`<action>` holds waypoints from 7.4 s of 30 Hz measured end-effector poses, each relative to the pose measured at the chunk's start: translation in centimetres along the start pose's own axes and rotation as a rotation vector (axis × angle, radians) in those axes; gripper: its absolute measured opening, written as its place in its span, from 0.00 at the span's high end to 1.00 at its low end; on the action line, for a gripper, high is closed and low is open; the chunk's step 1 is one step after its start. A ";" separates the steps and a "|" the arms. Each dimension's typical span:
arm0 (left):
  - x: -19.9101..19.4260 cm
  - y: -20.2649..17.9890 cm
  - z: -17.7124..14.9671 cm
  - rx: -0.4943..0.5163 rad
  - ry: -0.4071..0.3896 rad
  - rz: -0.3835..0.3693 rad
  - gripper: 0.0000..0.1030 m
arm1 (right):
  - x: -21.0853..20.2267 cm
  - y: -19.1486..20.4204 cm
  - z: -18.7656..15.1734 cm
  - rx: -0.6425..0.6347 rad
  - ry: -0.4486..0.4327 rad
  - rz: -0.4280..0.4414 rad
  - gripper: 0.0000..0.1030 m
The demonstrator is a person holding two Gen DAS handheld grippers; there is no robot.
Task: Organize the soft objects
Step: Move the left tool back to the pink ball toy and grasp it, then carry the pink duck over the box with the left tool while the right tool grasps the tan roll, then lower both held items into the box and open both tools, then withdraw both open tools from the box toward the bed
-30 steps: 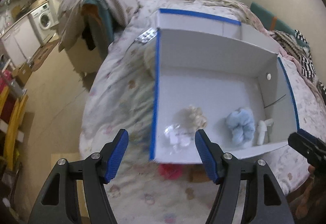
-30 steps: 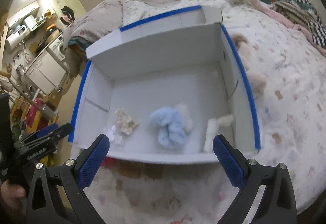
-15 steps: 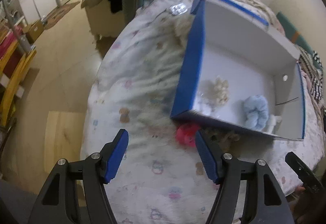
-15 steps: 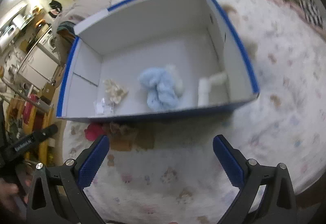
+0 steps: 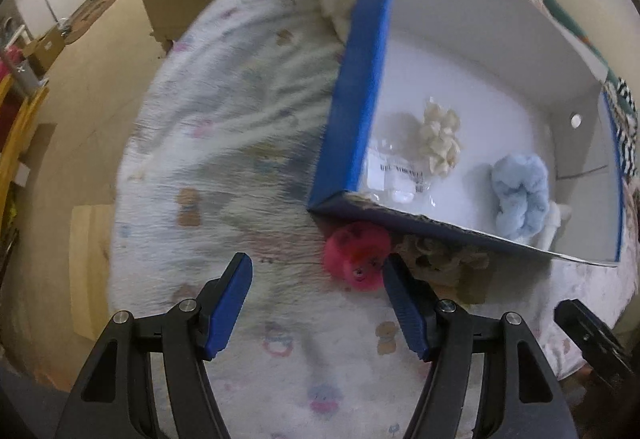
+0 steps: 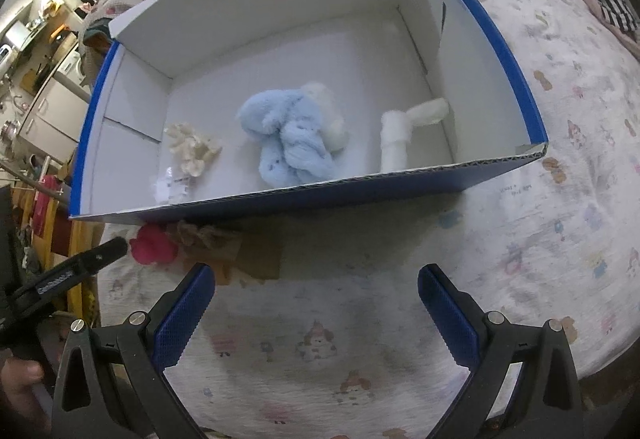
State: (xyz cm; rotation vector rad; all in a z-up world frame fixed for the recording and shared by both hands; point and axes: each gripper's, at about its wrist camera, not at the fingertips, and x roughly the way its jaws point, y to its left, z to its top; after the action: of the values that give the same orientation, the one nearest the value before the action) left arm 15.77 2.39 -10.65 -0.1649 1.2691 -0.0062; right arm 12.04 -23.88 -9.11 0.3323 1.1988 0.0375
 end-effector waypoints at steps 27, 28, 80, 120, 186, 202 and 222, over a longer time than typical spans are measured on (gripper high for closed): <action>1.1 0.6 -0.1 0.017 0.068 0.037 0.63 | 6.2 2.7 0.1 -0.090 0.107 0.050 0.32; 0.9 0.6 0.0 0.027 0.064 0.040 0.63 | 6.5 3.2 0.1 -0.102 0.109 0.050 0.36; -10.0 -3.1 -2.0 0.094 -0.211 0.124 0.63 | -7.7 4.2 1.6 -0.178 -0.149 0.207 0.77; -4.1 -10.5 6.1 0.262 -0.221 0.096 0.63 | 0.2 3.1 8.3 -0.150 -0.063 0.181 0.77; -5.4 -9.6 5.3 0.265 -0.229 0.112 0.40 | -2.3 3.1 7.7 -0.174 -0.200 0.114 0.00; -7.8 -6.0 2.2 0.183 -0.209 0.089 0.40 | -4.1 4.1 3.3 -0.167 -0.135 0.195 0.00; -5.6 -3.0 0.1 0.081 -0.128 0.110 0.40 | 1.8 1.8 0.1 -0.072 0.056 0.157 0.05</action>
State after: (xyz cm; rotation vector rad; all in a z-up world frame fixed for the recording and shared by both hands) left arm 14.45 -0.01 -4.97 -0.0249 1.1463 0.0466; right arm 13.04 -21.86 -10.22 0.3641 1.2211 0.2270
